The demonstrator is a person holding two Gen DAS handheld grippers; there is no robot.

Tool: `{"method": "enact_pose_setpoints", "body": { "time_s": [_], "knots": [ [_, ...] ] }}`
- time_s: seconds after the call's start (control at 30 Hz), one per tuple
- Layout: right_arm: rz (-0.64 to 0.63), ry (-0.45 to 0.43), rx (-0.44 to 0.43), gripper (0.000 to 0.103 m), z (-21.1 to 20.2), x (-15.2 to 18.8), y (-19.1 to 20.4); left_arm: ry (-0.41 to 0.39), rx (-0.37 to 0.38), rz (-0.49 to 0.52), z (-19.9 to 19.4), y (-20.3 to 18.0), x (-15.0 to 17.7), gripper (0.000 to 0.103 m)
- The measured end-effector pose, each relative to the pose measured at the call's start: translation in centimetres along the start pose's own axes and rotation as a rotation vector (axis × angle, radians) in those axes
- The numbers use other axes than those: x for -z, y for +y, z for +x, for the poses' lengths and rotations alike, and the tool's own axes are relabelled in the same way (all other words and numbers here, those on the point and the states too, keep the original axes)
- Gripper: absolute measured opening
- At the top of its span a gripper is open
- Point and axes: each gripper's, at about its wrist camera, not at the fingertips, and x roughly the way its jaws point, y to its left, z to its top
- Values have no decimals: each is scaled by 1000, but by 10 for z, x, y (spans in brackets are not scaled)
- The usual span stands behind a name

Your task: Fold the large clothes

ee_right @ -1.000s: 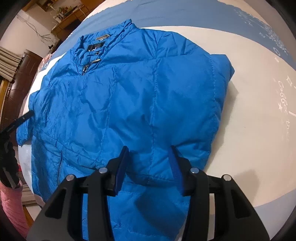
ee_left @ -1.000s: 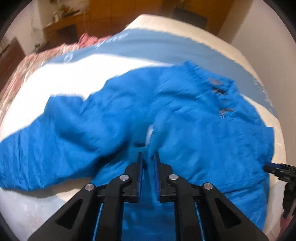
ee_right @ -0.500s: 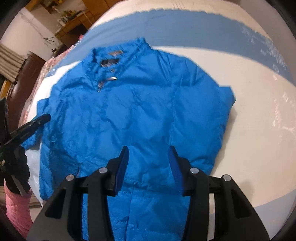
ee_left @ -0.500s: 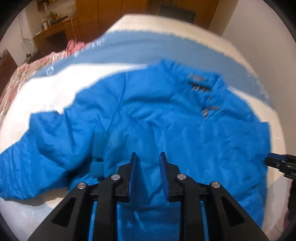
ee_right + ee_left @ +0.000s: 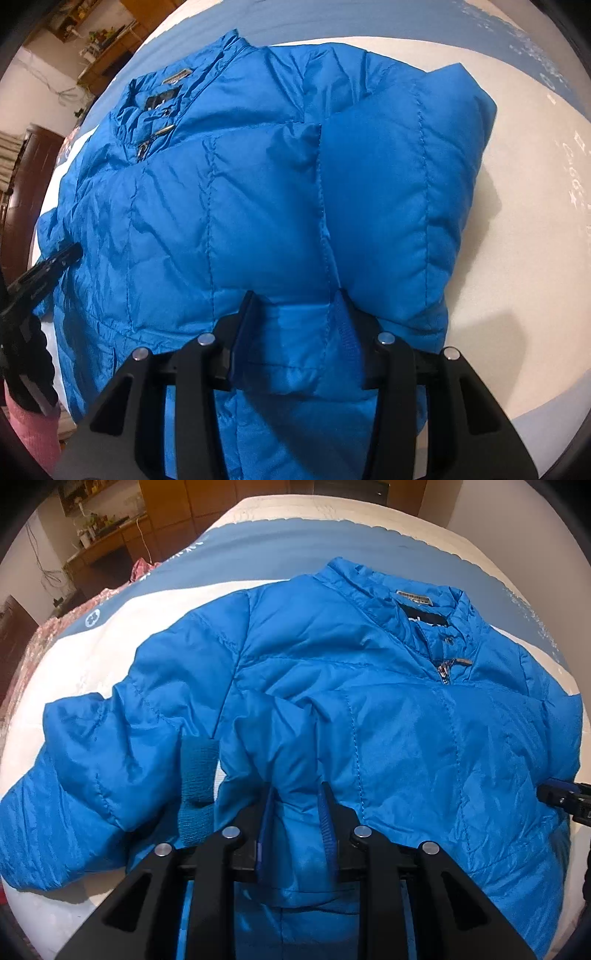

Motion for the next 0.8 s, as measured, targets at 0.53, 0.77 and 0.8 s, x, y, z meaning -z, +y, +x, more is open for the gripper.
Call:
{"method": "enact_pose_setpoints", "body": {
  "time_s": [0.53,0.77,0.8],
  "knots": [
    [9,-82,98,51,-66,36,3,-51,-107,-355,-100,188,75,61],
    [13,-62,166,51,-54,33,-2,19,-234,-762,-110,363,173,61],
    [13,-61,173,51,-52,32,-1,17,-230,-795,-110,376,179,61]
  ]
}}
